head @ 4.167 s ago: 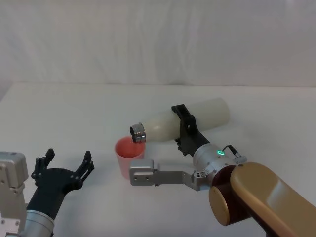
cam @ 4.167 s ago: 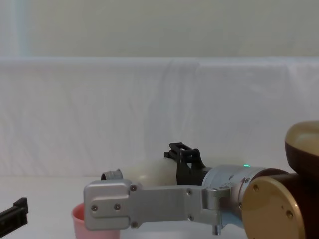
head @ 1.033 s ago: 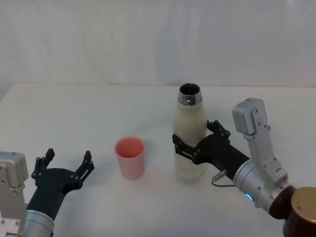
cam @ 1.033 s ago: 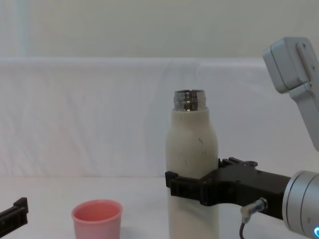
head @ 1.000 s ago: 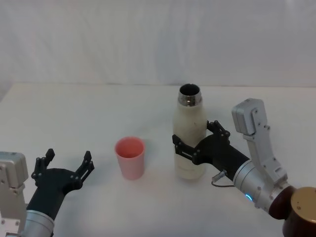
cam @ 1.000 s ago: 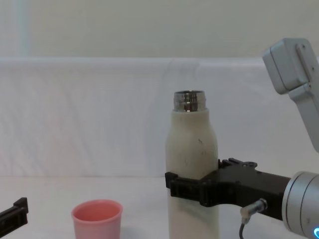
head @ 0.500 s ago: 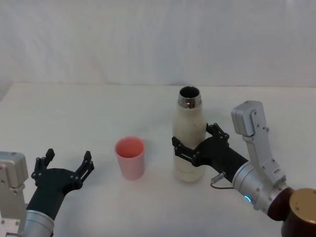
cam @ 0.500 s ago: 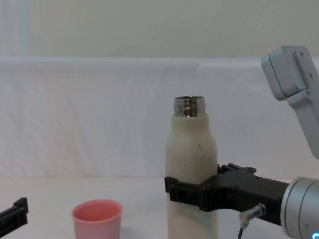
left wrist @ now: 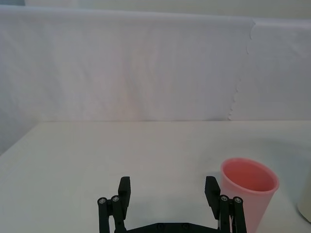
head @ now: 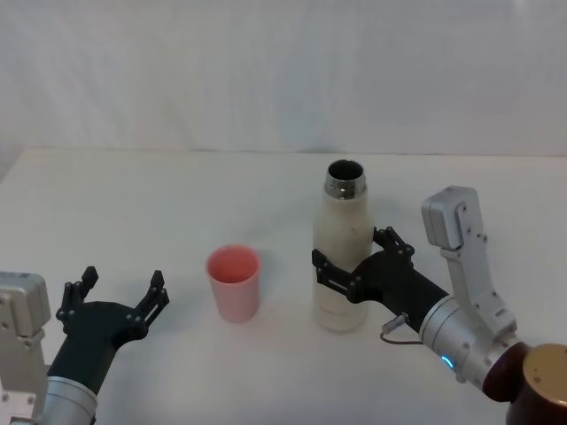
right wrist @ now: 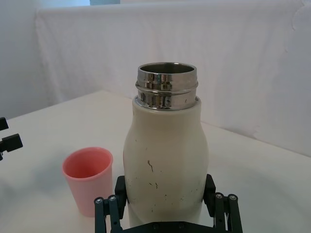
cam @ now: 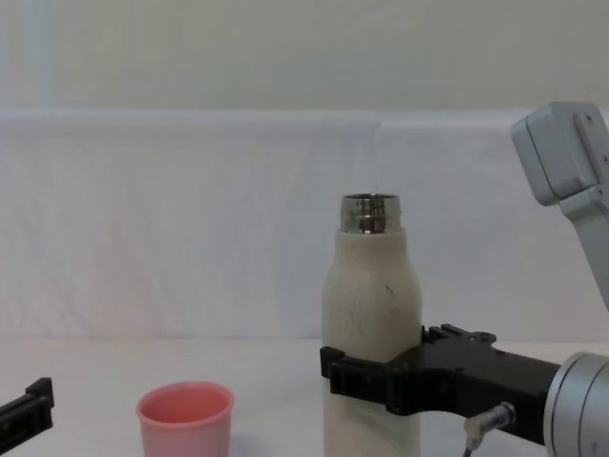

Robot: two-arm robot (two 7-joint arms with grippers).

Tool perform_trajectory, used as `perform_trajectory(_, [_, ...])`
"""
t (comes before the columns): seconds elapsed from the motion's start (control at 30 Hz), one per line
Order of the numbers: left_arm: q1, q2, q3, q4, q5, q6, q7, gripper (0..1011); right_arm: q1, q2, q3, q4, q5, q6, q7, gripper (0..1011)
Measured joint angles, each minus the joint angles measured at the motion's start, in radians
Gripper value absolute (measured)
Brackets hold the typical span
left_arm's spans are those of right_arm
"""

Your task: Grasp the thermos with one hand and pour water into the cup lid.

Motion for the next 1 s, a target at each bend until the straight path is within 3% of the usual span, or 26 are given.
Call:
perform_trajectory(0.4, [0.0,0.0,0.0,0.0,0.0,0.0,0.0,1001,0.003,0.018,-0.018,0.012,0.039,-0.012,-0.011,953])
perform_trajectory(1.0, [0.0,0.0,0.0,0.0,0.0,0.0,0.0,1001,0.002,0.017,-0.016,0.012,0.036,-0.012,-0.011,1003])
